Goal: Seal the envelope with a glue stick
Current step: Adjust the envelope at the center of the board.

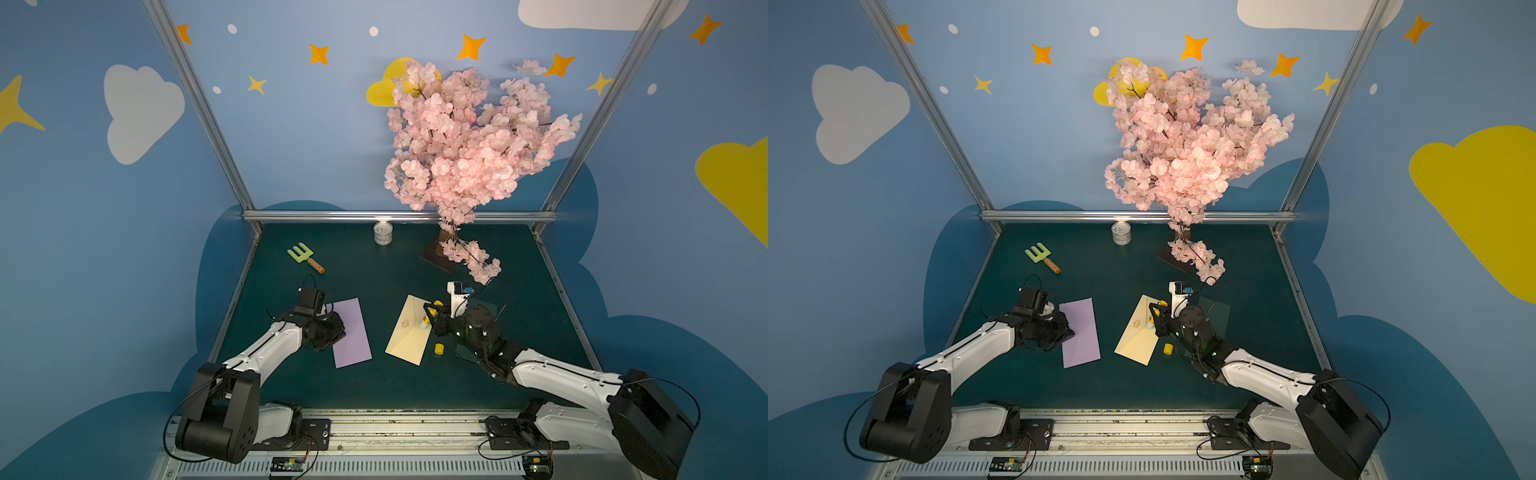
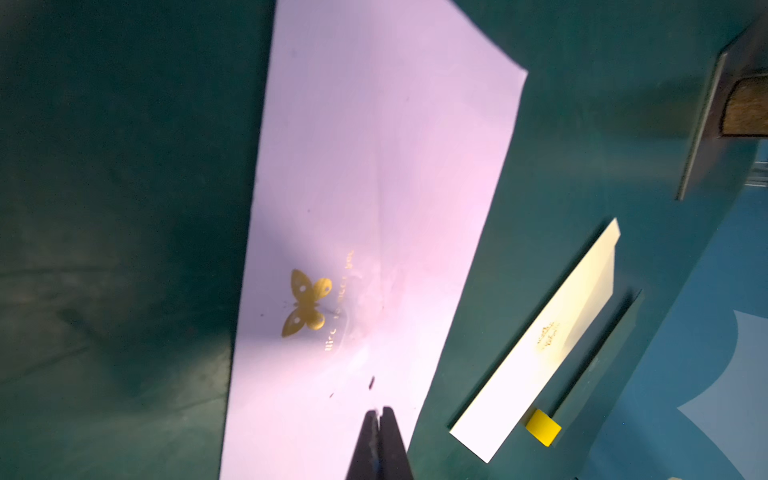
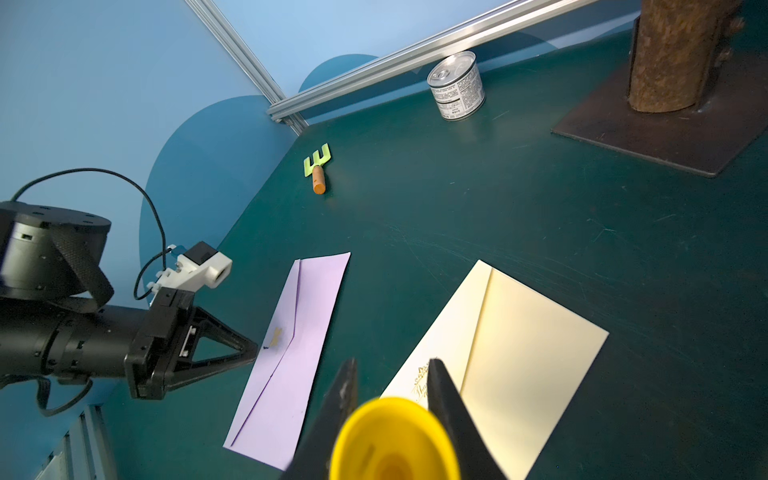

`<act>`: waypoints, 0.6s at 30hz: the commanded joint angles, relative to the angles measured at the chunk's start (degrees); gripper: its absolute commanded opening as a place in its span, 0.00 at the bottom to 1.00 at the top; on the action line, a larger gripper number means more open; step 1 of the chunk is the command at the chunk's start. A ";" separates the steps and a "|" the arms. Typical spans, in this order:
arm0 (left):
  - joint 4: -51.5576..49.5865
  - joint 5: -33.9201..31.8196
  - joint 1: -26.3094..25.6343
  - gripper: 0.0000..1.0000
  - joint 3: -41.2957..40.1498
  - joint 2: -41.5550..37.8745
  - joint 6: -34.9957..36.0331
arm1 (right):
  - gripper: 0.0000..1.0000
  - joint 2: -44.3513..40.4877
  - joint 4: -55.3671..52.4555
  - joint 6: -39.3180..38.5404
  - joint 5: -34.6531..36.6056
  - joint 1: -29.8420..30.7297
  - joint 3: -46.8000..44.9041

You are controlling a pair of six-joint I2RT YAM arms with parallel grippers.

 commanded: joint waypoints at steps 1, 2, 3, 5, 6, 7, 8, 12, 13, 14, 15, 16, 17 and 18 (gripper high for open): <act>2.35 -1.59 -0.63 0.02 -0.70 0.66 -1.46 | 0.00 0.04 0.23 0.28 -0.31 -0.19 0.63; 2.25 -2.22 -0.77 0.02 -0.89 1.05 -1.39 | 0.00 -0.04 0.13 0.25 -0.23 -0.22 0.65; 2.23 -2.75 -0.84 0.03 -1.07 1.61 -1.22 | 0.00 -0.05 0.03 0.20 -0.14 -0.23 0.63; 2.29 -2.94 -0.86 0.02 -1.21 2.79 -0.74 | 0.00 0.02 0.11 0.22 -0.26 -0.22 0.54; 2.24 -4.97 -0.83 0.02 -1.17 3.55 -0.46 | 0.00 0.04 0.15 0.22 -0.28 -0.16 0.56; 2.37 -5.49 -0.86 0.02 -1.09 4.18 -0.28 | 0.00 0.08 0.11 0.27 -0.33 -0.16 0.57; 2.60 -6.02 -0.84 0.02 -1.01 5.02 -0.18 | 0.00 0.13 0.11 0.29 -0.36 -0.14 0.60; 3.52 -7.41 -0.82 0.02 -0.73 8.20 0.10 | 0.00 0.15 0.17 0.27 -0.41 -0.21 0.61; 3.63 -7.67 -0.91 0.02 -0.66 9.12 0.20 | 0.00 0.13 0.12 0.27 -0.37 -0.21 0.55; 3.64 -7.87 -1.03 0.02 -0.64 10.13 0.34 | 0.00 0.13 -0.01 0.28 -0.33 -0.31 0.55; 3.57 -8.08 -1.24 0.03 -0.64 10.99 0.49 | 0.00 0.04 0.01 0.29 -0.28 -0.26 0.46; 3.63 -8.25 -1.45 0.02 -0.76 11.36 0.46 | 0.00 0.04 -0.07 0.29 -0.20 -0.31 0.45; 3.62 -8.68 -1.74 0.02 -0.94 11.51 0.38 | 0.00 0.04 -0.10 0.33 -0.19 -0.32 0.45; 3.55 -9.15 -1.99 0.02 -1.12 11.61 0.28 | 0.00 0.04 -0.09 0.28 -0.15 -0.26 0.39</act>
